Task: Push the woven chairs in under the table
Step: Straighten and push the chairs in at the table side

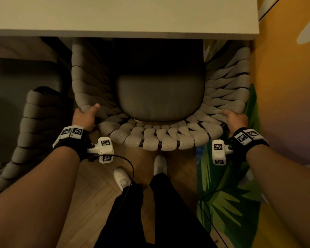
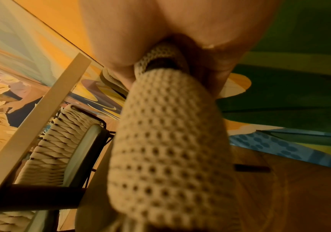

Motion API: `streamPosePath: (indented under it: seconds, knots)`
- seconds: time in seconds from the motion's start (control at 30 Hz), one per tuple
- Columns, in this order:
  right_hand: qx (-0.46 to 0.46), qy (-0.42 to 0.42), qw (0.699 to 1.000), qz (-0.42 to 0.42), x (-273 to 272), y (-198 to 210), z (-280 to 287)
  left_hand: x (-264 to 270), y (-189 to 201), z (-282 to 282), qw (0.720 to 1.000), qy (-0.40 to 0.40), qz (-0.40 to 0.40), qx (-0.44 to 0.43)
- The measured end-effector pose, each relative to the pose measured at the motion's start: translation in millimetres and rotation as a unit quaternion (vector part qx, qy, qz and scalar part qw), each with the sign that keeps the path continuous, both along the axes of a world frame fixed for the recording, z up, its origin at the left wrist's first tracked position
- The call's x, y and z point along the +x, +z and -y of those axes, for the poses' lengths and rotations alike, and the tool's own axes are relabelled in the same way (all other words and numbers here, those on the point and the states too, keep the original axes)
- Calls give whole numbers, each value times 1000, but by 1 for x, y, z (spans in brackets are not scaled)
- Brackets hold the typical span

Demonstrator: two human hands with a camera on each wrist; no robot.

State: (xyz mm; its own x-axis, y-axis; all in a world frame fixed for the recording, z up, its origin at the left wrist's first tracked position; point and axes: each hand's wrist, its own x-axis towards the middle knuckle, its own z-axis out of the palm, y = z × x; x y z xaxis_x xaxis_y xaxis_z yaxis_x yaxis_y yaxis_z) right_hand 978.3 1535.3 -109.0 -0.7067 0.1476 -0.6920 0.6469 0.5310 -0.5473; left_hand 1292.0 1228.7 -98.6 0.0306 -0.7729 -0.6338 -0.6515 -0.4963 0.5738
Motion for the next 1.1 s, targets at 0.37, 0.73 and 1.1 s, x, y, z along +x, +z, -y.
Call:
streamPosePath:
  seconds: [0.37,0.73,1.1]
  knots:
    - [-64,43,993,88,145,23,-7,133,20,-51,991,66,-111,27]
    - [-96,296,942,122,401,27,149,391,26,-32,972,196,-118,53]
    - [-116,255,955,103,565,33,294,590,65,88,971,226,-78,-6]
